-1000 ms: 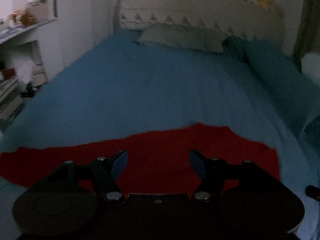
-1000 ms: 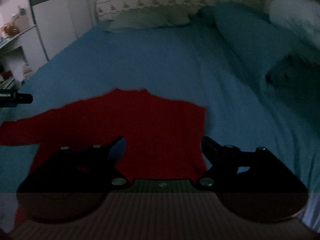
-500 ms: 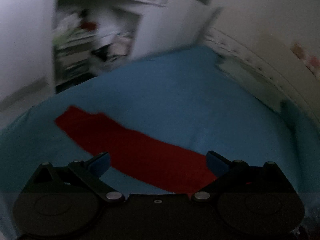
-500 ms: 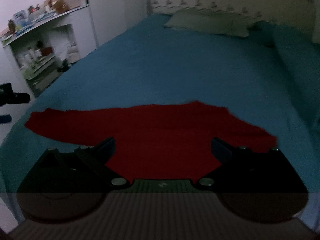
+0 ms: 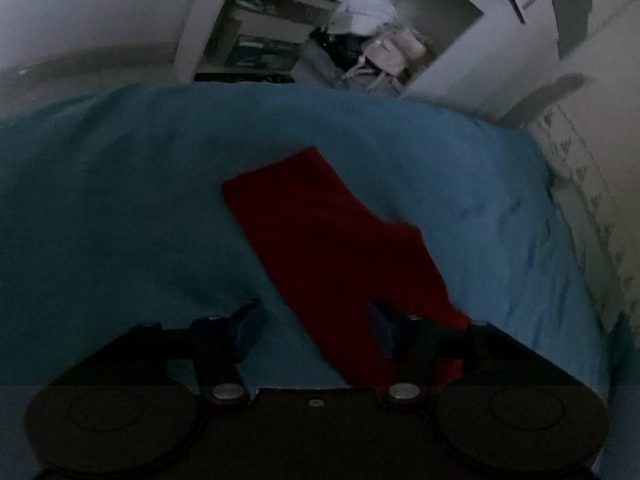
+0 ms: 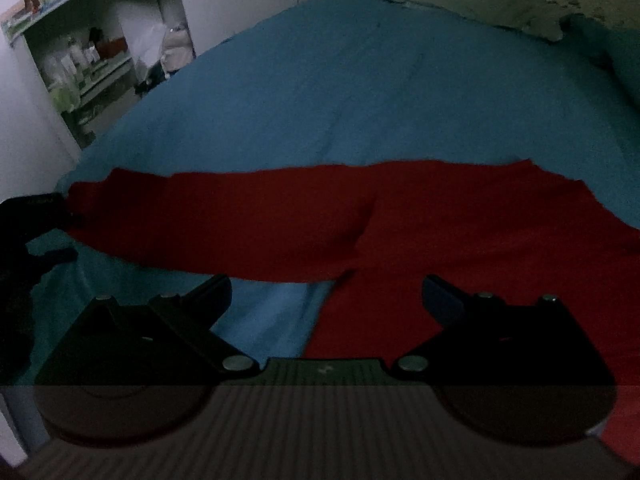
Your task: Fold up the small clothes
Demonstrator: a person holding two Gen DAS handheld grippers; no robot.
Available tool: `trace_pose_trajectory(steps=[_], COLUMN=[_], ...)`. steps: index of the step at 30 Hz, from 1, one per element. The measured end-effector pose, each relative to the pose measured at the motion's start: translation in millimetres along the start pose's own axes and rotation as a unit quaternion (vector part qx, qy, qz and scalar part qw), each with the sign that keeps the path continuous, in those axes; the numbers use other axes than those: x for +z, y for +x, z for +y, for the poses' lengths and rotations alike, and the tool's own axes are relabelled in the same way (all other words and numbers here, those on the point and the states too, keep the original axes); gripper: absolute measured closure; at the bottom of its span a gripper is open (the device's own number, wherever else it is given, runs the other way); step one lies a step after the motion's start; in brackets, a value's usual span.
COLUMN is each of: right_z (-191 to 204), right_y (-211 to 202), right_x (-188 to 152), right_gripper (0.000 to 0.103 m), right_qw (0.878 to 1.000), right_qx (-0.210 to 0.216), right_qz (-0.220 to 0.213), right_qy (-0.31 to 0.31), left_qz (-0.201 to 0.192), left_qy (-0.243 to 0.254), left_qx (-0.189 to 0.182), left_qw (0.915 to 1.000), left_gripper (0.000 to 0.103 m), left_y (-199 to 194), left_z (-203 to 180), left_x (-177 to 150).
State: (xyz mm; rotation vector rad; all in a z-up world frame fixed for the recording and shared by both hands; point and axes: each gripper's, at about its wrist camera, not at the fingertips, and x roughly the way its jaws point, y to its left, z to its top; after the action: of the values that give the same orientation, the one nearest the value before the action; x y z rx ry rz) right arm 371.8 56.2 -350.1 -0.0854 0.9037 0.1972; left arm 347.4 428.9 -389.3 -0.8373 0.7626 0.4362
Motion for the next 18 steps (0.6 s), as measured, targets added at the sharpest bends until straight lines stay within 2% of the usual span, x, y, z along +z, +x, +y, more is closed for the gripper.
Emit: trace_pose_trajectory(steps=[3, 4, 5, 6, 8, 13, 15, 18], right_z=[4.0, 4.4, 4.4, 3.0, -1.9, -26.6, -39.4, -61.6], right_y=[9.2, 11.2, 12.3, 11.9, 8.8, -1.6, -7.7, -16.9], right_x=[-2.1, -2.4, -2.4, -2.6, -1.9, 0.1, 0.3, -0.4], right_gripper=[0.0, 0.0, 0.0, 0.0, 0.0, 0.0, 0.0, 0.0], right_qw=[1.0, 1.0, 1.0, 1.0, 1.0, 1.0, 0.999, 0.998], right_qx=[0.0, 0.0, -0.001, -0.002, -0.004, -0.012, -0.015, -0.021], right_qz=[0.009, 0.011, 0.012, 0.012, 0.009, 0.004, -0.001, -0.013], right_qy=[-0.005, -0.006, -0.007, -0.007, -0.005, 0.024, 0.036, 0.054], left_qz=[-0.023, -0.026, -0.029, -0.029, -0.023, -0.025, -0.037, -0.065], left_qy=[0.005, 0.005, 0.005, 0.007, 0.005, 0.036, 0.05, 0.105], left_qx=[-0.006, -0.004, 0.001, 0.008, 0.016, 0.036, 0.028, 0.001], left_qw=[0.9997, 0.9996, 0.9996, 0.9995, 0.9996, 0.9984, 0.9977, 0.9923], left_gripper=[0.043, 0.048, 0.063, 0.071, 0.092, 0.096, 0.096, 0.097], left_y=[7.3, 8.7, 7.7, 9.1, 10.4, 2.5, -7.7, -31.7], left_z=[-0.4, -1.7, -2.7, -3.6, -4.4, -22.3, -37.4, -81.1], left_x=[7.6, 9.7, 9.9, 12.0, 13.3, 10.9, 11.4, 8.2])
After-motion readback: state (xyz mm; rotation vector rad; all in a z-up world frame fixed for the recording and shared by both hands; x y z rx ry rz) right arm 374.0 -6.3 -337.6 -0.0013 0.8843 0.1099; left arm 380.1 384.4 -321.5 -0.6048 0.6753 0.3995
